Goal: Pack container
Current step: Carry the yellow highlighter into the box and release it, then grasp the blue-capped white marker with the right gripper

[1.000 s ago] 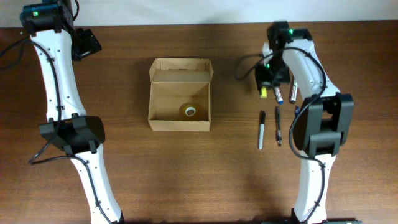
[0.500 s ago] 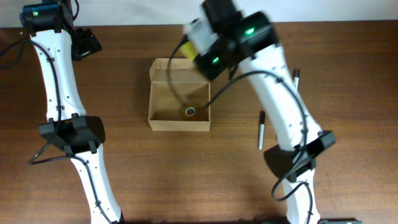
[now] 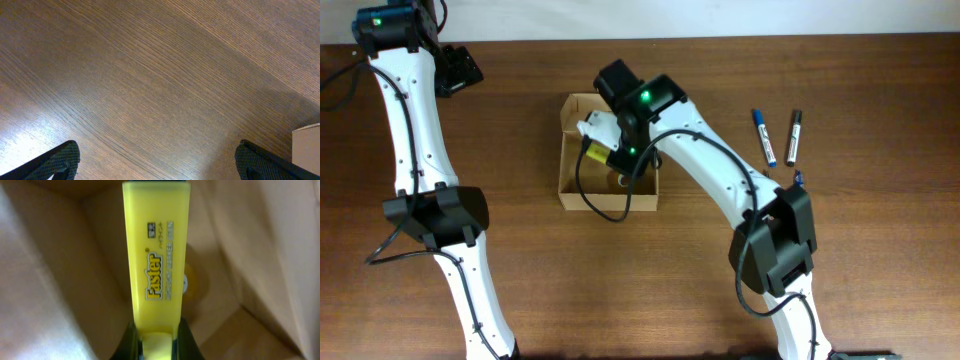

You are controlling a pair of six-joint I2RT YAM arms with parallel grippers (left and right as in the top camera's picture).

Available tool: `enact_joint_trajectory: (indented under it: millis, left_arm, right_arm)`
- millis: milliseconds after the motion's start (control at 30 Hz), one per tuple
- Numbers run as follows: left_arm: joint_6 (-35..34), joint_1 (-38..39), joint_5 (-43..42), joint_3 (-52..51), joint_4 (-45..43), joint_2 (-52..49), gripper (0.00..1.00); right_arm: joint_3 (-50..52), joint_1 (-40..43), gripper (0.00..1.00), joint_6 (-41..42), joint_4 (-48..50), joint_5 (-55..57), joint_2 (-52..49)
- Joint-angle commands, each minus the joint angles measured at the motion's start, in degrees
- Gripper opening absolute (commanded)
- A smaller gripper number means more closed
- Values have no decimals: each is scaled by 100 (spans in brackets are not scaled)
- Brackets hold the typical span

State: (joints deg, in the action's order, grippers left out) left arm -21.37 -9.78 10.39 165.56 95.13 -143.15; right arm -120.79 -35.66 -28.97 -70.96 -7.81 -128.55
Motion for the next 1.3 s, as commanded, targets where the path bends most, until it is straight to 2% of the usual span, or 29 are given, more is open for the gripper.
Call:
enact_joint_trajectory:
  millis: [0,167,200,267,400,467,567,700,733,767,800,967,1133,1267]
  left_arm:
    - [68,-13,55,28,4,2,100]
    - [68,-13,55,28,4,2,100]
    - [68,-13,55,28,4,2,100]
    - [68,-13,55,28,4,2,100]
    - [66,-13,55,28,4,2,100]
    - [68,-13,55,28,4,2,100]
    - [68,-13,55,28,4,2,100]
    - [66,-13,55,28,4,2,100]
    - [66,-13,55,28,4,2,100]
    - [68,-13,55,28,7,2,100]
    - [68,-13,55,28,7,2,100]
    - [68,-13,55,28,7,2,100]
    - [68,-13,55,28,7,2,100]
    - [68,-13,55,28,4,2,100]
  right_arm:
    - [675,4,4,-94,483,7,-20]
    - [1119,4,5,151,953,76,-20]
    - [1119,4,16,162,951,79,-20]
    - [1099,2,30,164,949,92,-13]
    - [802,4,31,444,715,92,85]
    - [363,4,40,647,400,94,186]
    - [-424,4,41,1040,-61,216,289]
    - [-1547,44,41,1884,-570,1246,435]
    - [-1893,101,43,2291,-704,1657,483]
    - [-2072,160,49,2503,-763,1827,501]
    - [-2328,297,54,2747,-841,1950,516]
    - [-2625,1325,57,3143,-1034,1556,501]
    - [-2155,2369,57,3136,-1075,1182,315]
    - [-1499,3093,57,2774,-903,688,85]
